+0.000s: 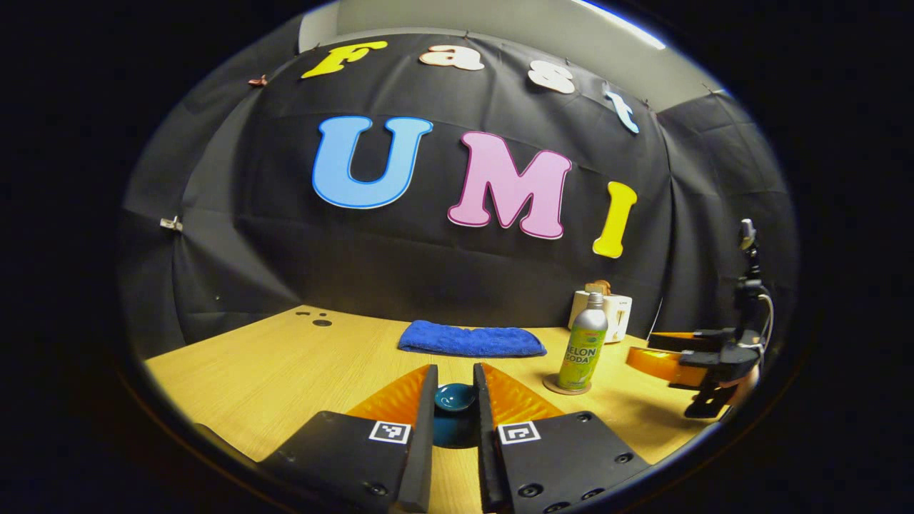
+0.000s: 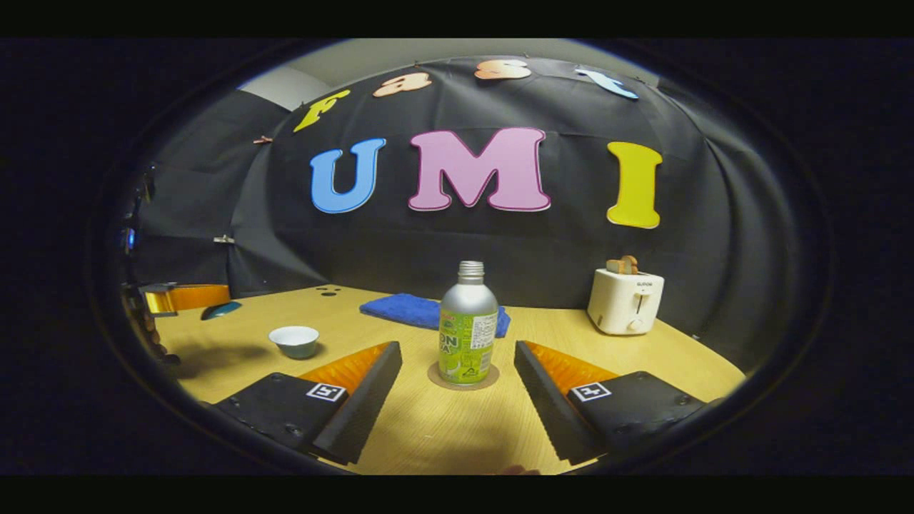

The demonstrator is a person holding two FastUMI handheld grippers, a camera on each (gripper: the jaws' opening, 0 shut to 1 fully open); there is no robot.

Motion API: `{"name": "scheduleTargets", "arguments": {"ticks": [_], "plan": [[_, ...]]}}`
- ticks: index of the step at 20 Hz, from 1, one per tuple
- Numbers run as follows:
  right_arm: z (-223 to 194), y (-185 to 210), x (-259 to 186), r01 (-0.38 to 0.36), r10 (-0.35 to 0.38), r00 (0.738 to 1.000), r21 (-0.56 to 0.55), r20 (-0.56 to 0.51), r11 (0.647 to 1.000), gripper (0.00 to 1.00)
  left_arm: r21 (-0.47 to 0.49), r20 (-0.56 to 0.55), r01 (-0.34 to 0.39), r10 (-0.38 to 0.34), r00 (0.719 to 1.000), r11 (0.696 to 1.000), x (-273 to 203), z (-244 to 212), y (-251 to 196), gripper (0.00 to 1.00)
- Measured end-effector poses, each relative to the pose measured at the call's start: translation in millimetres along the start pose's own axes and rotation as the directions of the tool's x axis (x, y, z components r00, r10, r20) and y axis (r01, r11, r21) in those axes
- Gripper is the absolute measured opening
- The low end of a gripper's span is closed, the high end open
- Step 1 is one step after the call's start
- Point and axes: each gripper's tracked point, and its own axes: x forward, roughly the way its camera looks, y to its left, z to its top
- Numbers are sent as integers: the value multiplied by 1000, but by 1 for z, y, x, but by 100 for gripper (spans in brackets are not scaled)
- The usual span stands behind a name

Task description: Open the teacup lid with one hand, grasp the water bottle and pour water into the teacup with the other hand; after pouring, place the water bottle on the coaster and then close the teacup lid.

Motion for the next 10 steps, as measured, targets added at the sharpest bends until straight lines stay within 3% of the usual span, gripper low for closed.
{"name": "scheduleTargets", "arguments": {"ticks": [1, 4, 10], "plan": [[-1, -1, -5, 5, -5, 1000, 20, 4, 1000, 98, 21, -1, -11, 11, 1000, 1000, 10, -1, 2, 34], [0, -13, -12, 42, -44, 999, 55, 21, 998, 98, 81, -25, -3, 5, 1000, 997, 49, -11, 2, 30], [8, -15, -19, 58, -60, 997, 47, 44, 997, 99, 83, -100, 19, -11, 995, 996, 75, -40, 5, 30]]}}
